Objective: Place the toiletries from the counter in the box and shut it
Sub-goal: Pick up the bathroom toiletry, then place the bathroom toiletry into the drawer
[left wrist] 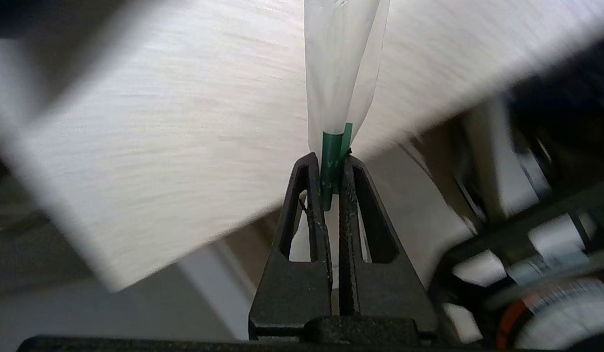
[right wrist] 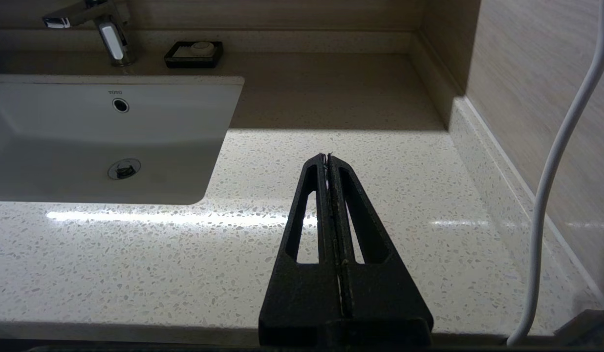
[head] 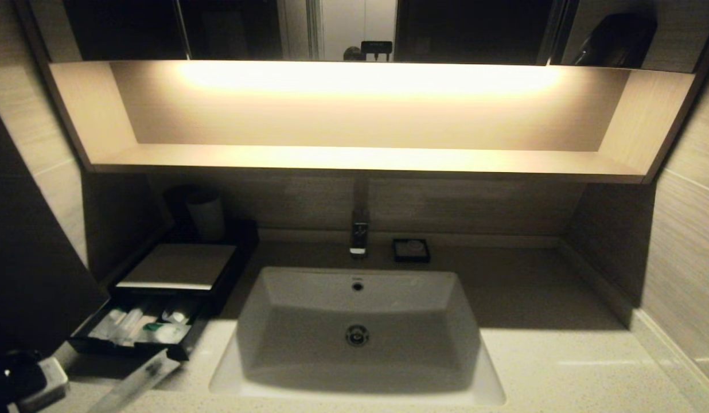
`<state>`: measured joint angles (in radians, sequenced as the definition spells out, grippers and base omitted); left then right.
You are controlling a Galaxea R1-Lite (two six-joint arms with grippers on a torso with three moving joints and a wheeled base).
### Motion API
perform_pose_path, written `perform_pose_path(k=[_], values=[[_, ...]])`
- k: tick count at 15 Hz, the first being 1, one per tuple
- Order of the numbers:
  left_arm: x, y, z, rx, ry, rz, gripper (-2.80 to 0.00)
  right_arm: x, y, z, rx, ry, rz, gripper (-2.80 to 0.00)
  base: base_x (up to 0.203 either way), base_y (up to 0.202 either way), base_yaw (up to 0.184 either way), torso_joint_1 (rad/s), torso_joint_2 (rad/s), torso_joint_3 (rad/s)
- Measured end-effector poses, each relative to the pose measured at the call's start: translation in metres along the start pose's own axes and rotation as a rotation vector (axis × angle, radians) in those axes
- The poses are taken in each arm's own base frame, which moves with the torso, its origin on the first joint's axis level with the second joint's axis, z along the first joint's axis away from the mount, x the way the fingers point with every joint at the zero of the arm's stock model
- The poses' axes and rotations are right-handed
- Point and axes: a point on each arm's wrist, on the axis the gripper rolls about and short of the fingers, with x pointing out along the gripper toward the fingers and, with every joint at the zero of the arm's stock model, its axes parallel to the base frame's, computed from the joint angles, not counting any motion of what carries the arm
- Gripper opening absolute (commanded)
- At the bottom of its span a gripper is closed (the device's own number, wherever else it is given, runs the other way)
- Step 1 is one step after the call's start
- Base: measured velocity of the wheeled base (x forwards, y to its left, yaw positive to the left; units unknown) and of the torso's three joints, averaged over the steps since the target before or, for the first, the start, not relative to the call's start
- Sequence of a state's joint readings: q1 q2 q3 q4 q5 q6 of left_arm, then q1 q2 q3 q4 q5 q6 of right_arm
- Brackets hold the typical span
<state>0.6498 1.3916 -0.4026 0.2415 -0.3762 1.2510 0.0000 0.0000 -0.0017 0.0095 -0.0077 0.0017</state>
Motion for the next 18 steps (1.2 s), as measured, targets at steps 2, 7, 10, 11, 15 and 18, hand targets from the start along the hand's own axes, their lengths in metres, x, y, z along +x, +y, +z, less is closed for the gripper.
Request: perform_pose_path(k=[2, 7, 10, 11, 15, 18], values=[[-0.016, 0.013, 0.011, -0.082, -0.031, 0.078, -2.8, 0.0, 0.0, 0.0, 0.0, 0.0, 0.0, -2.8, 0.0, 0.0, 0.0, 0.0, 0.0, 0.0], [-0.056, 0.033, 0.035, -0.335, -0.125, 0.239, -2.8, 0.0, 0.0, 0.0, 0.0, -0.001, 0.0, -2.8, 0.0, 0.0, 0.0, 0.0, 0.0, 0.0], [-0.072, 0.032, 0.042, -0.465, -0.164, 0.313, -2.8, 0.0, 0.0, 0.0, 0.0, 0.0, 0.0, -2.8, 0.0, 0.0, 0.0, 0.0, 0.0, 0.0], [-0.075, 0.03, 0.042, -0.498, -0.157, 0.343, -2.8, 0.0, 0.0, 0.0, 0.0, 0.0, 0.0, -2.8, 0.0, 0.0, 0.0, 0.0, 0.0, 0.0], [-0.078, 0.019, 0.045, -0.702, -0.131, 0.395, -2.8, 0.0, 0.0, 0.0, 0.0, 0.0, 0.0, -2.8, 0.0, 0.0, 0.0, 0.0, 0.0, 0.0], [-0.074, 0.006, 0.054, -0.834, -0.079, 0.393, -2.8, 0.0, 0.0, 0.0, 0.0, -0.001, 0.0, -2.8, 0.0, 0.0, 0.0, 0.0, 0.0, 0.0]])
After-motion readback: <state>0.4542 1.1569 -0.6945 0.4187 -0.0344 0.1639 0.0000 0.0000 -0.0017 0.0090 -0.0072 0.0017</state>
